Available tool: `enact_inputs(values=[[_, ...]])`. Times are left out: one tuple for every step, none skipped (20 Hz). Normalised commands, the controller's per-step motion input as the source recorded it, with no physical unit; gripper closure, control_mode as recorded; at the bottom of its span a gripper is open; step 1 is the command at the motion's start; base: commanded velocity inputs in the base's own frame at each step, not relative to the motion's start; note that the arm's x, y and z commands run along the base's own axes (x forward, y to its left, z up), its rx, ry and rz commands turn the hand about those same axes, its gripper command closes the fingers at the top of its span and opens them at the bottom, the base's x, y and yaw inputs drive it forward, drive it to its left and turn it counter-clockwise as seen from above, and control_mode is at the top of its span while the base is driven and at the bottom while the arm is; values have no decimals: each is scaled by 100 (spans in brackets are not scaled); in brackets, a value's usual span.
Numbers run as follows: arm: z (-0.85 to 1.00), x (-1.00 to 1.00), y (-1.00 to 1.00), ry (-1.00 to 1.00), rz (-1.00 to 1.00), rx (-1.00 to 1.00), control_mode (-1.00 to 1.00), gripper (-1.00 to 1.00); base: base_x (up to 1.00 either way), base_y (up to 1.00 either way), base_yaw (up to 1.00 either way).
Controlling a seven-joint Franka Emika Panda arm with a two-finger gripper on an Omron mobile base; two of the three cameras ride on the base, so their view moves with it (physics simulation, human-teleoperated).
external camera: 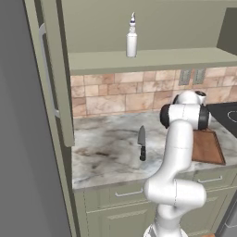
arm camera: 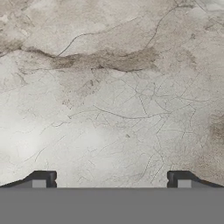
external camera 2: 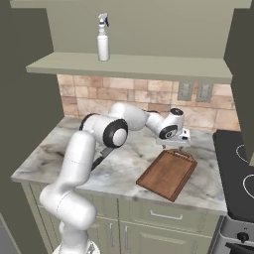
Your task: Move the cutting board and knife to the sink. Then move spray from the cabinet to the counter.
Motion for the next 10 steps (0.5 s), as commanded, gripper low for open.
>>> enact_inputs(values=[[-28, -54, -3, 0, 0, 0, -100, -100, 0, 0, 0], [-28, -54, -2, 0, 0, 0, -100, -100, 0, 0, 0], [-27, -54, -3, 0, 0, 0, -100, -100, 0, 0, 0], [-28, -54, -3, 0, 0, 0, -100, -100, 0, 0, 0], [-28, -55, -3, 0, 0, 0, -100, -100, 0, 0, 0], [-28, -56, -3, 0, 0, 0, -100, -100, 0, 0, 0], [-28, -57, -3, 0, 0, 0, -100, -100, 0, 0, 0], [-28, -59, -3, -1, 0, 0, -100, -100, 0, 0, 0], [-28, -59, -3, -1, 0, 0, -100, -100, 0, 0, 0], [-28, -59, -3, -1, 0, 0, -100, -100, 0, 0, 0]])
